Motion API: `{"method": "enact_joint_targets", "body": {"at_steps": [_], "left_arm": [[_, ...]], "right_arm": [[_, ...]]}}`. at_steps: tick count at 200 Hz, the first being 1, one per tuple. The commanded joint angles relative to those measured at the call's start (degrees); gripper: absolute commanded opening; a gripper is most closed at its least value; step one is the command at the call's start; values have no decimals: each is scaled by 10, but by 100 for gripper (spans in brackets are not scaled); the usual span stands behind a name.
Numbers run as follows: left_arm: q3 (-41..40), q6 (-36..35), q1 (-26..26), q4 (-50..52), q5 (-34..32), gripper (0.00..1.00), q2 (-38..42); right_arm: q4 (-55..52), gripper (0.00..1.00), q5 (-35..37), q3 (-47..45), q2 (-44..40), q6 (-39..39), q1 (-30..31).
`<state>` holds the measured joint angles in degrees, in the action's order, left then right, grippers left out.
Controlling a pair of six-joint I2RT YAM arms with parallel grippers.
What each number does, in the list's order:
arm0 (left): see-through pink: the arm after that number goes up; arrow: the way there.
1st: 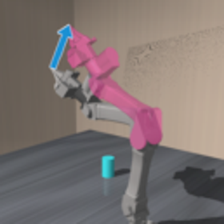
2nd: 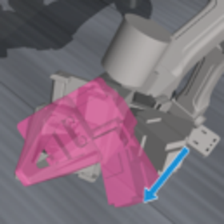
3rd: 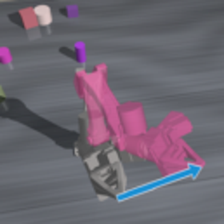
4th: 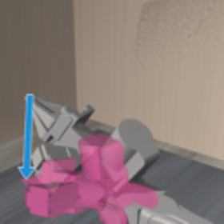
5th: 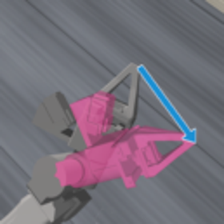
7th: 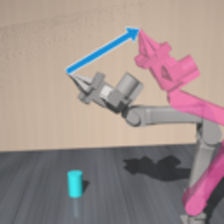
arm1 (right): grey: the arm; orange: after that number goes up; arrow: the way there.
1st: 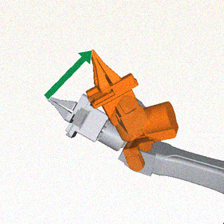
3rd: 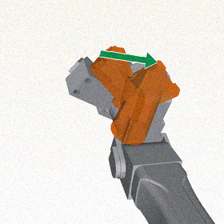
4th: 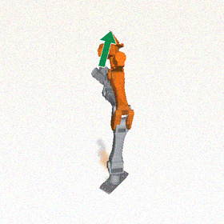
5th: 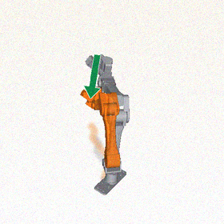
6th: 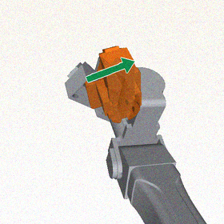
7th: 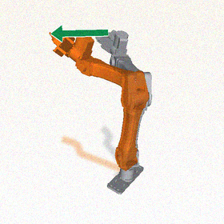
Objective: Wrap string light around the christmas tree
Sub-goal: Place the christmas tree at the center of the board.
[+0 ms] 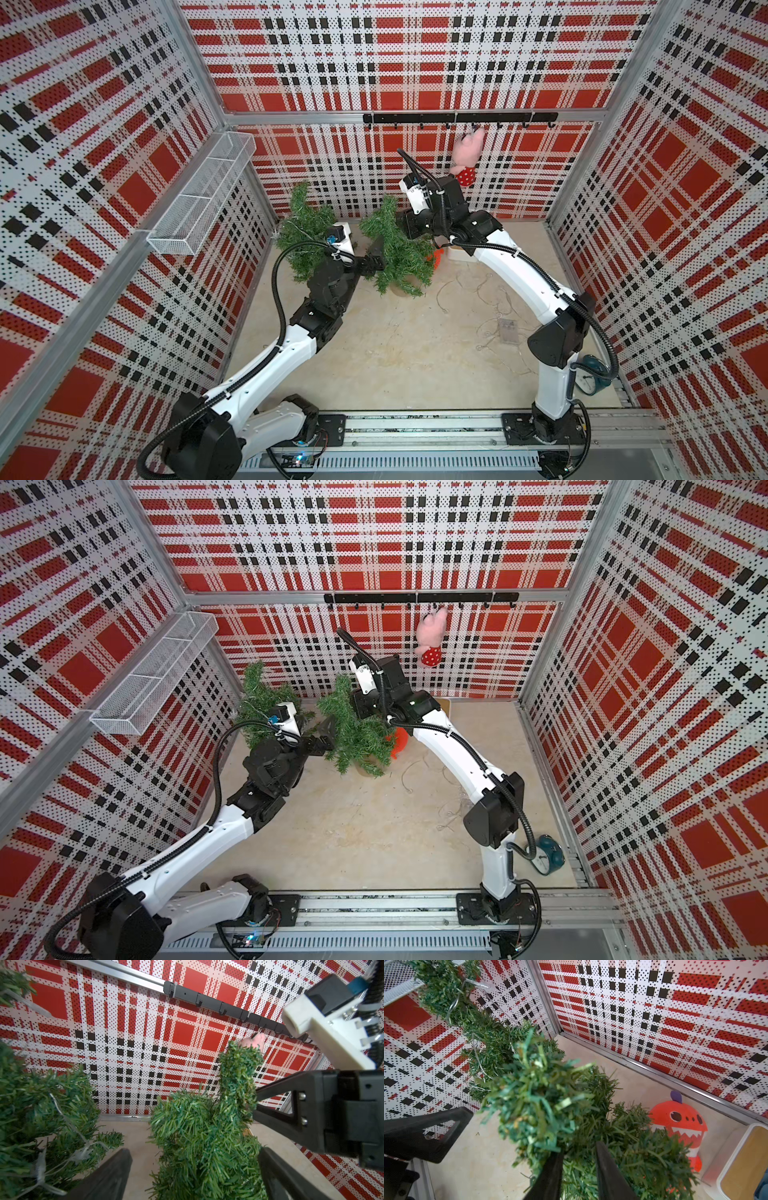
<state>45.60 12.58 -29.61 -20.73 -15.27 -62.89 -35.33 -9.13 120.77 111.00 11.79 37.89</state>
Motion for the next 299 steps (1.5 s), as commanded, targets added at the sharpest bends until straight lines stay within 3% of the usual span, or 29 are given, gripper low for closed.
{"method": "enact_joint_targets", "body": {"at_steps": [1, 19, 43, 79, 131, 205, 222, 254, 274, 299], "left_arm": [[-10, -16, -7, 14, -9, 99, 18], [-8, -16, -7, 20, -15, 99, 27], [-2, -19, -7, 36, -24, 100, 39], [0, -16, -7, 56, -28, 99, 50], [9, -13, -5, 89, -17, 99, 49], [31, -4, -18, 127, -34, 98, 49], [47, -21, -54, 157, -93, 96, 47], [87, -50, -176, 190, -240, 96, 25], [107, -43, -238, 195, -270, 96, -9], [110, -7, -309, 183, -256, 97, -63]], "right_arm": [[19, 40, 2, -1, -31, 0, 4], [15, 49, 4, 1, -33, 3, 4], [23, 52, -1, -16, -43, 9, 4], [41, 51, -7, -53, -58, 15, 6], [51, 56, 15, -173, -167, 7, 3], [-1, 62, -16, -217, -222, 6, -3], [4, 62, -21, -284, -283, 29, -26], [5, 62, -39, -432, -401, 83, -123], [-4, 61, -21, -528, -431, 107, -185], [-22, 60, 66, -606, -419, 113, -190]]}}
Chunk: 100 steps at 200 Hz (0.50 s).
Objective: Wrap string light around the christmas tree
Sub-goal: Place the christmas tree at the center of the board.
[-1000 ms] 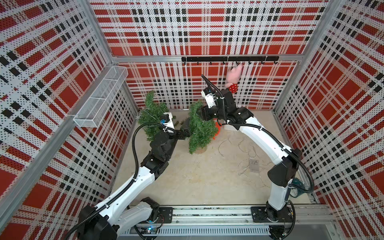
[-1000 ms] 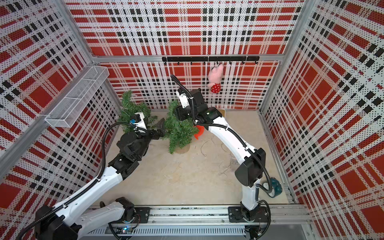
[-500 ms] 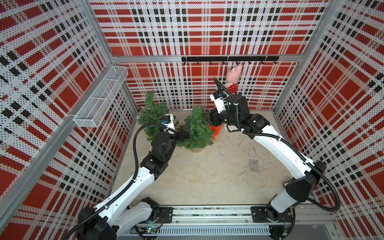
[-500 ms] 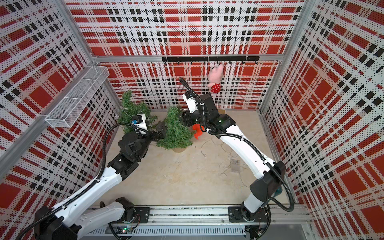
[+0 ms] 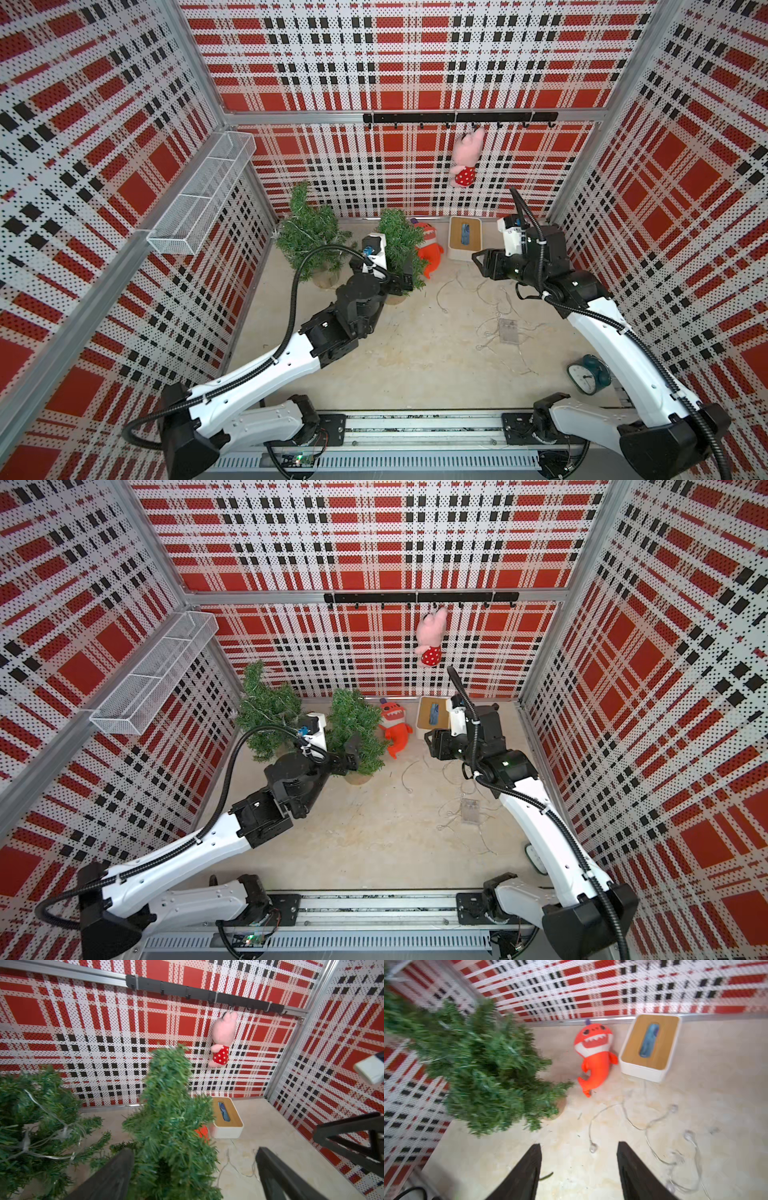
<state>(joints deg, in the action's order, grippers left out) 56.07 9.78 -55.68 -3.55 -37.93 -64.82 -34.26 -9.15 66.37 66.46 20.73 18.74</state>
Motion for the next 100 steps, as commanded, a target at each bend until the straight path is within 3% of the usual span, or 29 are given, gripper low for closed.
{"method": "enact_joint_targets", "body": {"at_steps": [1, 22, 55, 76, 100], "left_arm": [[5, 22, -51, 10, -27, 97, -46], [-6, 49, -85, -15, 9, 97, -90], [-4, 75, -94, -39, 68, 98, -153], [-7, 94, -87, -25, 61, 98, -168], [-21, 136, -56, -3, 71, 95, -160]], "right_arm": [[-33, 61, 69, -65, 27, 24, 1], [-15, 60, 125, -105, 49, 20, -26], [13, 47, 111, -112, 142, 11, -78], [59, 50, 64, -125, 167, 33, -39], [94, 53, 70, -108, 210, 68, 37]]}}
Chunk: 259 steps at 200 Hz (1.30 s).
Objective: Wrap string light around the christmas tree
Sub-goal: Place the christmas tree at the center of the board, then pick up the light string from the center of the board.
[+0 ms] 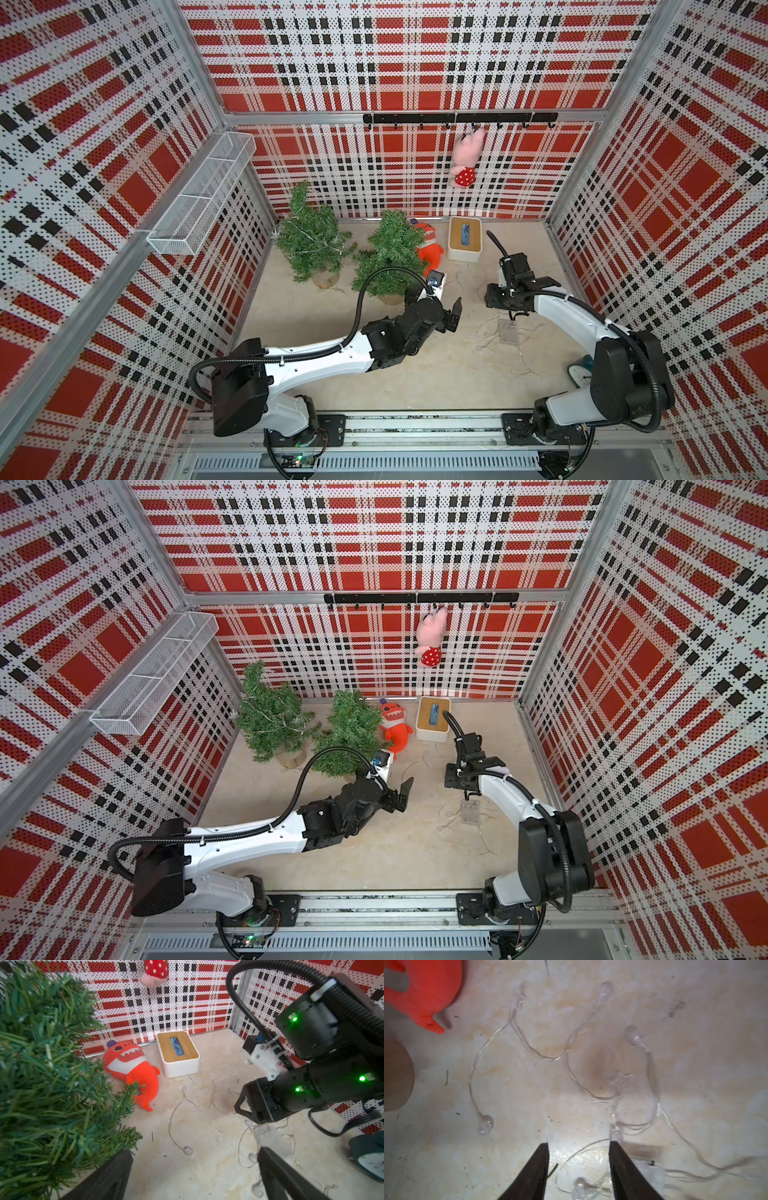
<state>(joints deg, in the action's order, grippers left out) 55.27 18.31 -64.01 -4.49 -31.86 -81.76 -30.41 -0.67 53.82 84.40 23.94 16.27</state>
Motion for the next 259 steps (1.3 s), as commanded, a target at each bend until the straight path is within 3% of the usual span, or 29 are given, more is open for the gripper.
{"method": "enact_joint_targets", "body": {"at_steps": [1, 27, 58, 75, 108, 134, 143, 166, 189, 214, 259], "left_arm": [[-14, 52, 28, 7, 11, 95, 9], [-41, 61, 58, 6, 29, 92, 45], [-63, 69, 72, 2, 38, 92, 70], [-68, 72, 73, -7, 48, 91, 70], [-65, 73, 69, -21, 62, 91, 63], [-67, 73, 67, -31, 65, 91, 59], [-67, 72, 66, -32, 66, 91, 57], [-70, 64, 59, -46, 66, 91, 51], [-71, 52, 51, -79, 78, 91, 34], [-53, 41, 38, -94, 91, 92, 5], [-33, 37, 28, -103, 114, 92, -19]], "right_arm": [[56, 53, -15, 19, 34, 37, 65], [75, 55, 6, 49, 101, 62, 134], [88, 53, 24, 74, 164, 62, 165], [84, 47, 35, 89, 189, 52, 166], [70, 25, 75, 118, 231, 19, 162], [55, 18, 93, 145, 233, 7, 102], [49, 24, 81, 143, 208, 1, 79], [13, 57, 87, 110, 116, -18, 48], [-27, 70, 63, 39, 29, 5, -5], [-40, 82, 59, -41, -42, 34, -32], [-43, 85, 35, -97, -43, 50, -42]]}}
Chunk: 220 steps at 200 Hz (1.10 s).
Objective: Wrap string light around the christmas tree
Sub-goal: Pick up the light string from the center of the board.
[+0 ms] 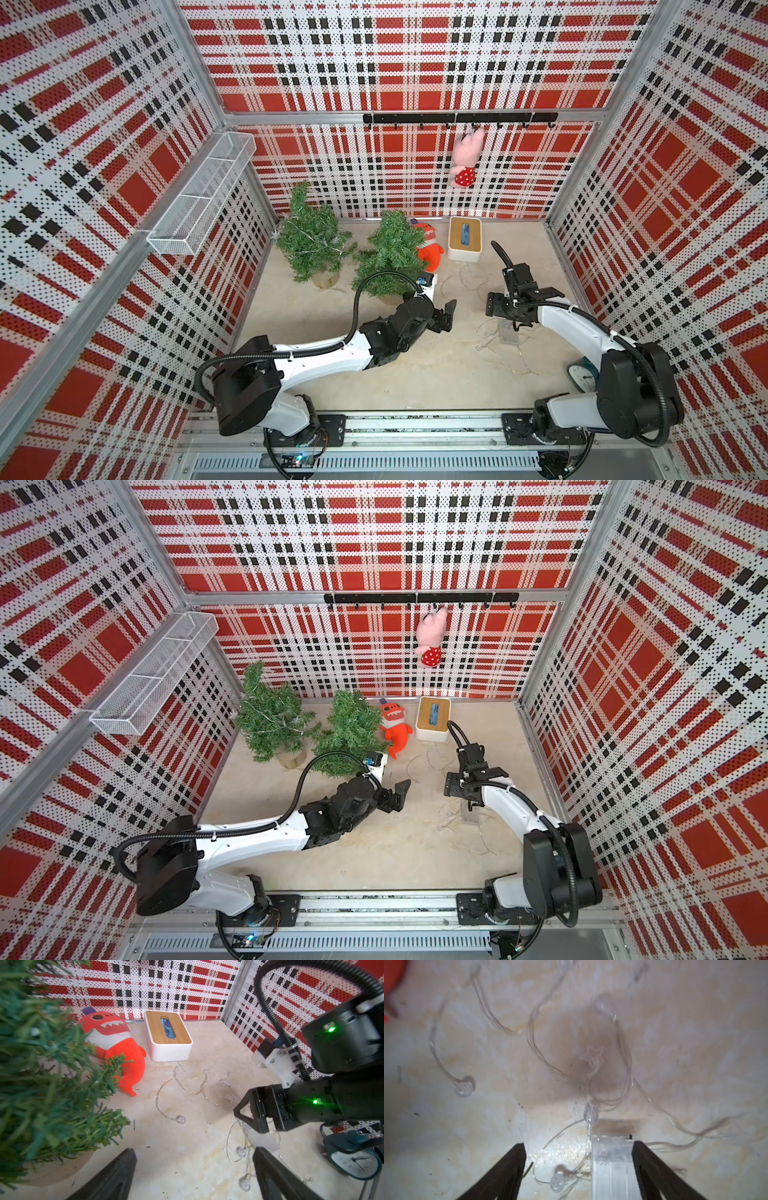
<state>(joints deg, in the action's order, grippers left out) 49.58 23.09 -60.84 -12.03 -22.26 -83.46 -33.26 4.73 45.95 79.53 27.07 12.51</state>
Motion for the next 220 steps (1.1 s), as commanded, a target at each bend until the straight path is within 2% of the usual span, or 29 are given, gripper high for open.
{"method": "enact_joint_targets", "body": {"at_steps": [1, 35, 61, 98, 133, 156, 182, 199, 220], "left_arm": [[24, -11, -3, -27, 19, 92, -2], [10, 6, 10, -45, 38, 92, 3], [-3, 21, 20, -67, 57, 92, 7], [-5, 20, 20, -69, 59, 92, 6], [-6, 19, 20, -72, 63, 92, 1], [-11, 20, 22, -72, 59, 92, 6], [-22, 23, 30, -72, 55, 92, 16], [-27, 30, 38, -66, 50, 91, 25], [-38, 45, 52, -60, 61, 91, 38]], "right_arm": [[-13, 85, -19, -19, 5, 19, -5], [-6, 86, -10, -46, 4, 30, -5], [-7, 82, 2, -54, 6, 28, -5], [-37, 83, 64, -43, -25, 25, -4], [-11, 81, 29, -48, 16, 19, -14], [11, 71, 8, -61, 40, 22, -13], [13, 59, -14, -67, 25, 32, -4], [-16, 52, -10, -48, 5, 35, 20], [-78, 49, 6, -1, -26, 38, 55]]}}
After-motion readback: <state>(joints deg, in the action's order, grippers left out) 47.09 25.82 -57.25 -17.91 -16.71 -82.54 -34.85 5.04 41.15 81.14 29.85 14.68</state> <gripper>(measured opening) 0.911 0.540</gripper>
